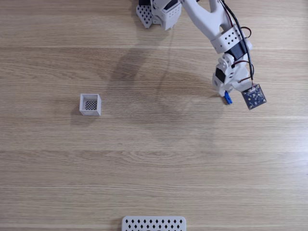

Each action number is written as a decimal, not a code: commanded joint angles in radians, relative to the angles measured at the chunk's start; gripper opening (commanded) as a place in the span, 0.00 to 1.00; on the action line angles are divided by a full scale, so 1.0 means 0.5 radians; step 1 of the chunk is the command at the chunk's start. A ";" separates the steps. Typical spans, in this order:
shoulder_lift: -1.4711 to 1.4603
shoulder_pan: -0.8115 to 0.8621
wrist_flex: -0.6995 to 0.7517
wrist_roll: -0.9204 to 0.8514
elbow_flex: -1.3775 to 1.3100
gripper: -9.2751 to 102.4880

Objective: Grasp a peg and put it in the crate.

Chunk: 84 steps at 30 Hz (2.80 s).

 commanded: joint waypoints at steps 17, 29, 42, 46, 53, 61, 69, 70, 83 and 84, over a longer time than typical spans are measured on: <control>1.957 1.970 -2.252 -1.233 1.917 0.08; 1.647 2.559 -2.856 -0.881 2.197 0.08; 1.301 2.553 -2.884 -0.644 2.034 0.08; 1.135 2.553 -2.884 -0.629 1.847 0.08; 1.034 2.553 -2.878 -0.629 1.694 0.08; 1.052 2.510 -2.850 -0.623 1.700 0.08; 1.062 2.473 -2.850 -0.623 1.700 0.13; 1.062 2.479 -2.850 -0.623 1.700 0.13; 1.071 2.494 -2.850 -0.635 1.694 0.24; 1.077 2.494 -2.850 -0.632 1.690 0.23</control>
